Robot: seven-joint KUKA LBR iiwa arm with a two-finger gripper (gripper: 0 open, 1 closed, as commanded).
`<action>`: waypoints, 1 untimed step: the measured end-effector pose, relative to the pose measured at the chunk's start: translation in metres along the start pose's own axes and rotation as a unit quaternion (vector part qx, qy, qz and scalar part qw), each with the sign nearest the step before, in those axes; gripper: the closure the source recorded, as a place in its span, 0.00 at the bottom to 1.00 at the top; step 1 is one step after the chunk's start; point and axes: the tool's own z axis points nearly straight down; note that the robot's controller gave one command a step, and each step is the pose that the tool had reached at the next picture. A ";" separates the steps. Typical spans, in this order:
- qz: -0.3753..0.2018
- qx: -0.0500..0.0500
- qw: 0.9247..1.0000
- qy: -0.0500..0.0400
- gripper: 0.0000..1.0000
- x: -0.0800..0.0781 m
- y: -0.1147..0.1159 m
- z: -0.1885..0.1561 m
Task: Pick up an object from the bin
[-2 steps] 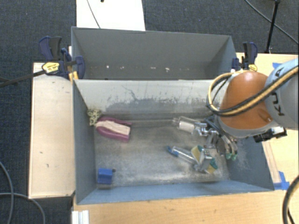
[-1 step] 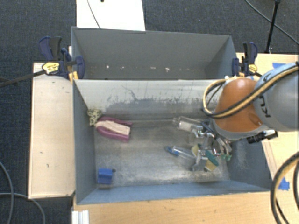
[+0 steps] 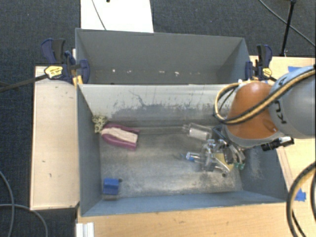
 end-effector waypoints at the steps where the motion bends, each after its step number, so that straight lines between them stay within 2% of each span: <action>1: -0.007 0.001 1.000 -0.004 1.00 0.022 -0.018 -0.098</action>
Offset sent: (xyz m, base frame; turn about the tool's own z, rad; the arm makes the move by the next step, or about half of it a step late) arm -0.0242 -0.0152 0.0930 -0.0166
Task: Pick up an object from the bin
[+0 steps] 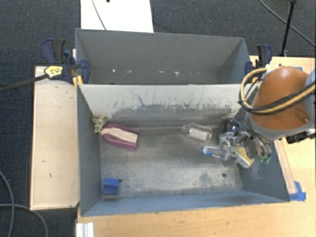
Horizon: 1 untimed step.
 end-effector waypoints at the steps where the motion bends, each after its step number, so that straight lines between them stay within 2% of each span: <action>1: -0.004 0.000 1.000 0.000 1.00 -0.004 0.000 -0.065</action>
Offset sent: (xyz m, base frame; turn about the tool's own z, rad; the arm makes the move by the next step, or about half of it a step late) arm 0.0012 0.0002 0.0604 -0.0115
